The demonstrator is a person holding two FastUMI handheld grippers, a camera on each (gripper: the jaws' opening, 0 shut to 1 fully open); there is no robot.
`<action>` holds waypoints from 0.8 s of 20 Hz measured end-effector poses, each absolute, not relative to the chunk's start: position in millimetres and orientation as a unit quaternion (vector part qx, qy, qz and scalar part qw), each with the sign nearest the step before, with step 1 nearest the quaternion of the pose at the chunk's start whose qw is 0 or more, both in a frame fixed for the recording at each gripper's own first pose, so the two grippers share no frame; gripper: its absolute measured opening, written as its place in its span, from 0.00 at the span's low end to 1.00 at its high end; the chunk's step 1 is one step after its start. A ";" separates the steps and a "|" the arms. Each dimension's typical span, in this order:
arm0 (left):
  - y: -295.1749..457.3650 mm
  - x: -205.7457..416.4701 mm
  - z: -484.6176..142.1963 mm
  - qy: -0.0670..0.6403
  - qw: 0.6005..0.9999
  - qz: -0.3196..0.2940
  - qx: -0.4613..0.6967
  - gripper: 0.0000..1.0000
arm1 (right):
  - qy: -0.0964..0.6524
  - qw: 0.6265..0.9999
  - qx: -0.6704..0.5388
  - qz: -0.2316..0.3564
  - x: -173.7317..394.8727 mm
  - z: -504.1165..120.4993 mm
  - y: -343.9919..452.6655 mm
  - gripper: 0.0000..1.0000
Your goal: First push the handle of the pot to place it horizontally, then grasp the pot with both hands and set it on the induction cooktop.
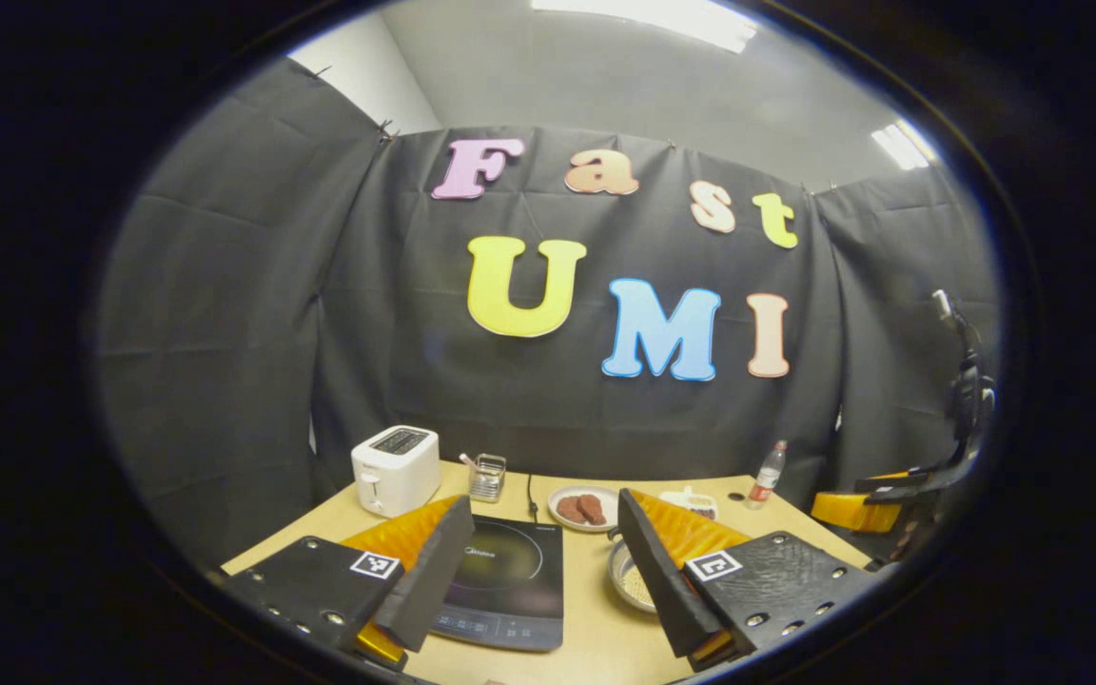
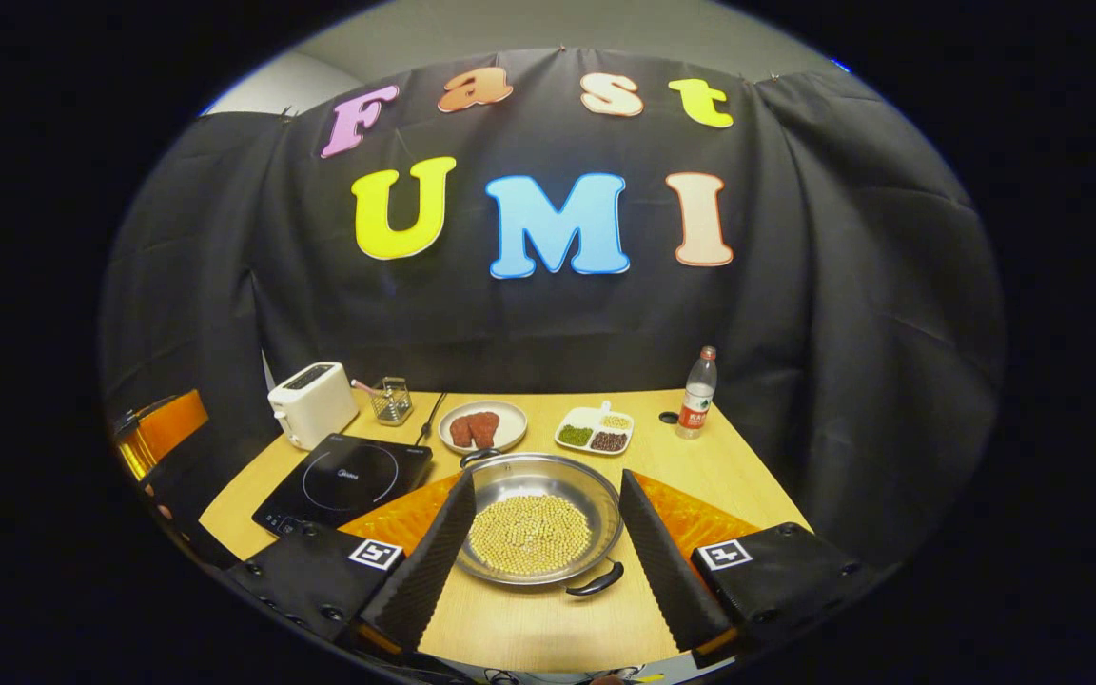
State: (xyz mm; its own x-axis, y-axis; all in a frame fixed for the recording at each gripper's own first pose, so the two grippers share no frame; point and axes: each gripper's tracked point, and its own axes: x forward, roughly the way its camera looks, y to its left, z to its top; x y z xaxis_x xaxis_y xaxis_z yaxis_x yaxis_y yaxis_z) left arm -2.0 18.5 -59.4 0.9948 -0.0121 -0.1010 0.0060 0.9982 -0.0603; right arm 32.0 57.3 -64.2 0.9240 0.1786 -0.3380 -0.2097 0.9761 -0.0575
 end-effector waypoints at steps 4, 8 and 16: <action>35.4 -5.8 -66.3 0.051 0.998 0.009 -0.019 0.93 | 0.217 0.968 -0.056 0.115 36.6 -82.9 64.4 0.63; 42.9 -6.6 -73.2 0.059 0.997 0.018 -0.039 0.96 | 0.255 0.952 -0.076 0.153 27.6 -106.2 81.3 0.28; 59.1 -14.9 -86.1 0.075 0.995 0.036 -0.047 0.89 | 0.352 0.916 -0.049 0.188 18.0 -155.7 102.8 0.02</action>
